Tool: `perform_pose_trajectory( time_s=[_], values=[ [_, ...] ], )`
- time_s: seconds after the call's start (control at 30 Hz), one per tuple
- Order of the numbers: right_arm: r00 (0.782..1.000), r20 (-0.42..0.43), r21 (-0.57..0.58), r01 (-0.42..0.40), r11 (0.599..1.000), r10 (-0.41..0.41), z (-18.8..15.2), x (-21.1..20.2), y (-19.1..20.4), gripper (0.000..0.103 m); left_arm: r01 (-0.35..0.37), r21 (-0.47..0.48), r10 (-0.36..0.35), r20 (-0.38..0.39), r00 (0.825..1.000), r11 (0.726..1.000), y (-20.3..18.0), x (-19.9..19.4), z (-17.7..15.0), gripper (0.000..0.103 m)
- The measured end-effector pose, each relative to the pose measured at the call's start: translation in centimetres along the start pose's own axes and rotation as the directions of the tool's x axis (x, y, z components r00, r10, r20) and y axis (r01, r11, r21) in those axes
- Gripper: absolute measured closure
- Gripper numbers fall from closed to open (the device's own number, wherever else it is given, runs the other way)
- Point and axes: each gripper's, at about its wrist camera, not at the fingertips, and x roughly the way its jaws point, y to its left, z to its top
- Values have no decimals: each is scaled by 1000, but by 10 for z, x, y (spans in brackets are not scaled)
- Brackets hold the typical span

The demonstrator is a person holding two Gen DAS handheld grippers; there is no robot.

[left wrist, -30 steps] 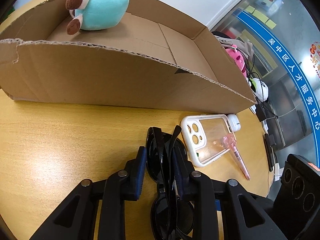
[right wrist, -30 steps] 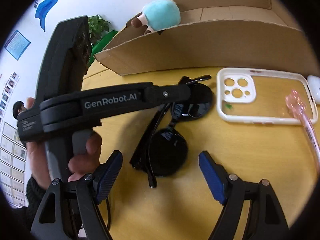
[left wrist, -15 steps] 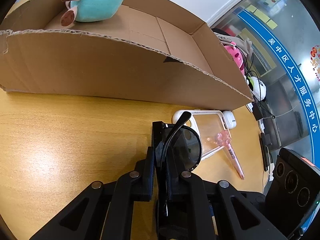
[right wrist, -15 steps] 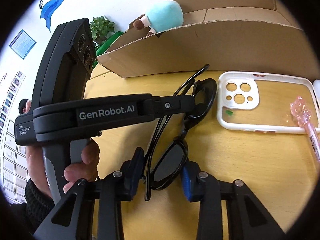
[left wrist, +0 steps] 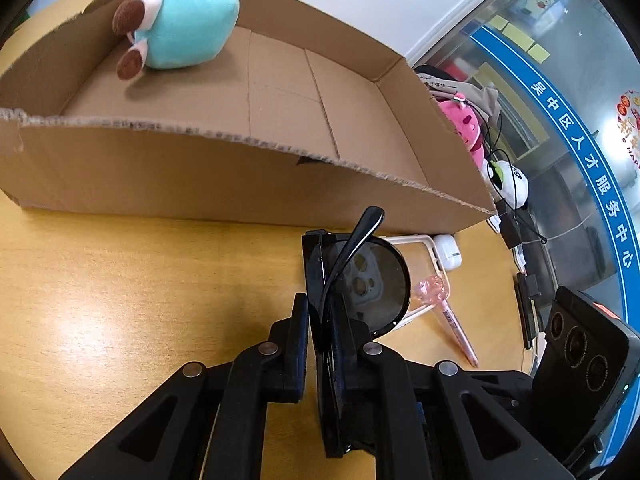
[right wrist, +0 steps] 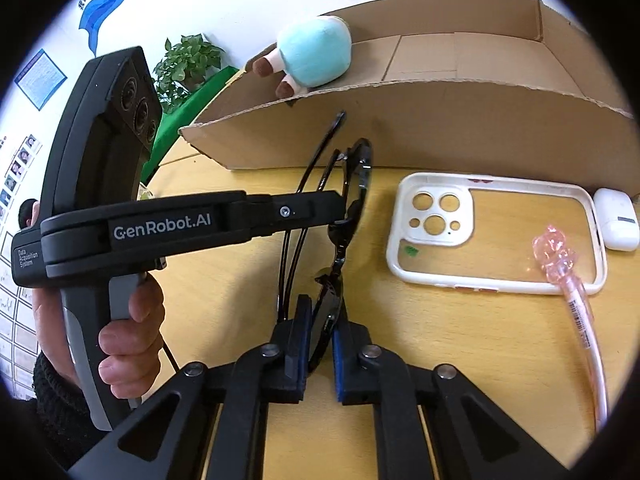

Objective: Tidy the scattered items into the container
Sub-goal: 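Lift the sunglasses with both grippers and carry them over the box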

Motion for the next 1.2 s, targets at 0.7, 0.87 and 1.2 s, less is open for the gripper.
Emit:
perform_pose_trajectory(
  time_s=[0.7,0.87,1.2],
  values=[
    [982,140,-151,147,978,-126,26,-38,28,95,9,82,-19,121,993,997,-30,-42,32,92],
    [971,204,-182,163,970,-125,46,-59,40,96,22,105,-41,181,983,994,-38,-66,49,91],
    [959,272,-212,140,967,-79,67,-78,47,96,91,94,-111,243,964,991,-29,-83,70,41]
  ],
)
